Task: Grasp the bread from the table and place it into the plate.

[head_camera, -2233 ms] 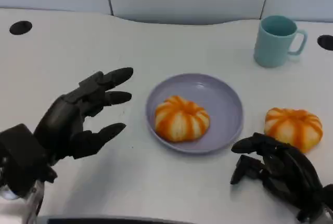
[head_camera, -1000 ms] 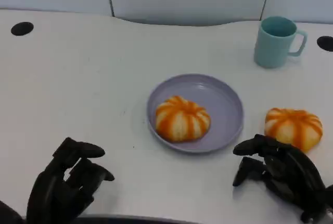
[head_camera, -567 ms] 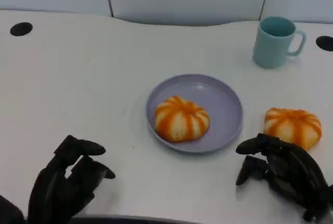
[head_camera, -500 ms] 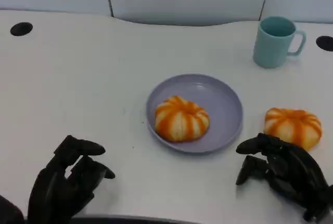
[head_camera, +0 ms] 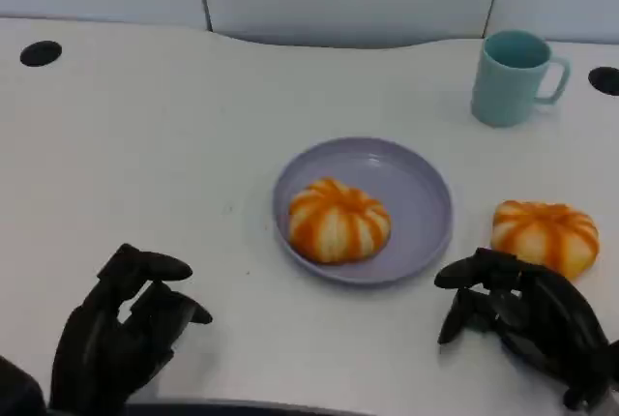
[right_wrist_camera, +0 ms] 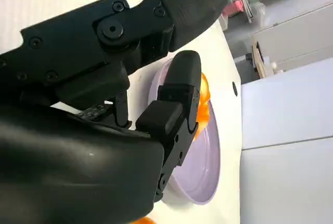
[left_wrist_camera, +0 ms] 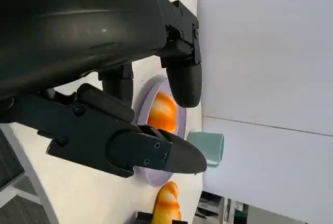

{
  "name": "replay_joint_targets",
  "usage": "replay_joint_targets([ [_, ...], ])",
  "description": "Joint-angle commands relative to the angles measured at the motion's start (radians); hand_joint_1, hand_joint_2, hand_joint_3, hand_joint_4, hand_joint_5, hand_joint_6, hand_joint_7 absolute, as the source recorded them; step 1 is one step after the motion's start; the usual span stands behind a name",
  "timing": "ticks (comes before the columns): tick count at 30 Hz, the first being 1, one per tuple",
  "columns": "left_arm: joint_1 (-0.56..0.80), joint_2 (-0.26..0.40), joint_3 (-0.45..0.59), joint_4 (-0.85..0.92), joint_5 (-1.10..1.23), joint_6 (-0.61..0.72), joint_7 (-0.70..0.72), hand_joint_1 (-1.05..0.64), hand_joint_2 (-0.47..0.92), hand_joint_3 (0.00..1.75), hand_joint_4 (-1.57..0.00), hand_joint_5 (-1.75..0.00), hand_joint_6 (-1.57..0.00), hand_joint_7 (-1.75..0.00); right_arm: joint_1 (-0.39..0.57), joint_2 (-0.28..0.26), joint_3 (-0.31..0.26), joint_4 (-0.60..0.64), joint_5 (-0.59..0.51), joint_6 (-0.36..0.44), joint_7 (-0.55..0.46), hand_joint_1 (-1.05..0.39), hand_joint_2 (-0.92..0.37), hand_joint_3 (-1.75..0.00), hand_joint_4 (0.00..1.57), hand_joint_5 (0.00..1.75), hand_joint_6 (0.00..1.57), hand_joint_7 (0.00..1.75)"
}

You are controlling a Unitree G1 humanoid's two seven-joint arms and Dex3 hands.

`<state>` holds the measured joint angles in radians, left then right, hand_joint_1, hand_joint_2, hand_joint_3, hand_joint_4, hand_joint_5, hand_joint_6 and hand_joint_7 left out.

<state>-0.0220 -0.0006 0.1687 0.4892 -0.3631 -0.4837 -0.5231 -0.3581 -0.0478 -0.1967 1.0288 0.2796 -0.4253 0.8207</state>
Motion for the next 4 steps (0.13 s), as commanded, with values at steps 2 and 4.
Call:
replay_joint_targets([
  [2,0.001,0.008,0.011,0.010,-0.001,-0.011,-0.002,-0.72,0.92,0.16,-0.33,-1.75,-0.21,-1.60,0.022,-0.016,-0.003,0.012,-0.007,0.010,-0.011,-0.56,-0.92,-0.10,0.62,1.43,0.79,0.78],
  [4,0.001,0.008,0.011,0.010,-0.001,-0.011,-0.002,-0.72,0.92,0.16,-0.33,-1.75,-0.21,-1.61,0.022,-0.016,-0.003,0.012,-0.007,0.010,-0.011,-0.56,-0.92,-0.10,0.62,1.43,0.79,0.78],
])
